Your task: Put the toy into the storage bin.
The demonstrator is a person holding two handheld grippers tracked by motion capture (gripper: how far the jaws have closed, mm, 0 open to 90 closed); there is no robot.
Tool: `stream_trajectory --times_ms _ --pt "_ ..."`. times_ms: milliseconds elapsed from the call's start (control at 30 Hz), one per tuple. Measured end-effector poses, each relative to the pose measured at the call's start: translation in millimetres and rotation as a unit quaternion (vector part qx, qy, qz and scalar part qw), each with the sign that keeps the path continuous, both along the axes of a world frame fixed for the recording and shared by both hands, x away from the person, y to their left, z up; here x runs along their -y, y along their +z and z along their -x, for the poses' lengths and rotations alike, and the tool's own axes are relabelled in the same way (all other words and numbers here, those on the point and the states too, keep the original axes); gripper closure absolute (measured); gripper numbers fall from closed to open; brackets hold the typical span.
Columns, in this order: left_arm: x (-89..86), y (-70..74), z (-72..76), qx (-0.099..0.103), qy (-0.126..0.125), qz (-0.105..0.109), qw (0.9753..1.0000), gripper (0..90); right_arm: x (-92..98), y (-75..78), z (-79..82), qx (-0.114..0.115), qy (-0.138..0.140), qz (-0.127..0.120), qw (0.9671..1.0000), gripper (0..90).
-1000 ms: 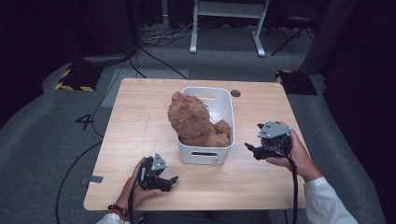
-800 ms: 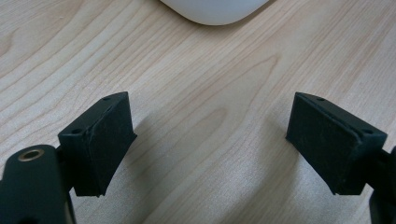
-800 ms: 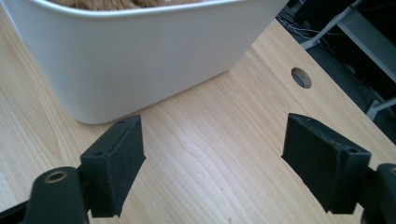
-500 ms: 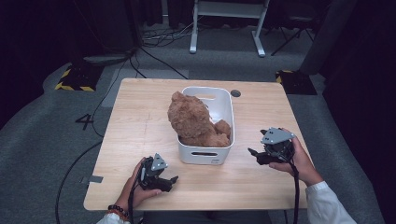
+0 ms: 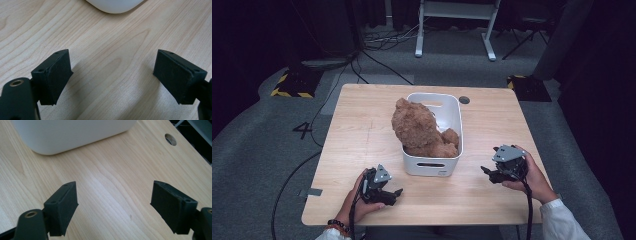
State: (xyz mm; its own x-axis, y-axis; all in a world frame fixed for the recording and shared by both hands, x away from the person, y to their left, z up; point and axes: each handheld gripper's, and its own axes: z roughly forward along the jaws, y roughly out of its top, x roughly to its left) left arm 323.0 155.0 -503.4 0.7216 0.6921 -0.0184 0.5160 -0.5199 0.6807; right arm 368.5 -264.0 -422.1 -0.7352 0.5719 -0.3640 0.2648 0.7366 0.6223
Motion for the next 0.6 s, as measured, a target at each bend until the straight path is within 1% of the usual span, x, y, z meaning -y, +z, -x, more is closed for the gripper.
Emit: stream_trajectory --times_ms 100,200,333,400,567,600 --pt "0.0 0.0 0.1 0.000 0.000 0.000 1.0000 14.7 3.8 -7.4 0.9 -0.009 -0.005 0.002 0.9999 21.3" --pt "0.1 0.0 0.1 0.000 0.000 0.000 1.0000 14.7 8.0 -13.5 1.3 -0.012 -0.010 0.002 0.9999 21.8" --pt "0.0 0.0 0.0 0.000 0.000 0.000 1.0000 14.7 14.0 -18.7 2.1 -0.017 -0.016 0.000 0.9997 22.3" --pt "0.1 0.0 0.1 0.000 0.000 0.000 1.0000 14.7 16.9 -20.7 3.0 -0.019 -0.019 -0.004 0.9996 22.3" --pt "0.1 -0.1 0.0 0.000 0.000 0.001 1.0000 14.7 22.5 -26.2 5.0 -0.021 -0.026 0.002 0.9994 22.3" --pt "0.0 0.0 0.0 0.000 0.000 0.000 1.0000 14.7 23.9 -27.3 5.4 -0.019 -0.027 0.006 0.9994 22.2"
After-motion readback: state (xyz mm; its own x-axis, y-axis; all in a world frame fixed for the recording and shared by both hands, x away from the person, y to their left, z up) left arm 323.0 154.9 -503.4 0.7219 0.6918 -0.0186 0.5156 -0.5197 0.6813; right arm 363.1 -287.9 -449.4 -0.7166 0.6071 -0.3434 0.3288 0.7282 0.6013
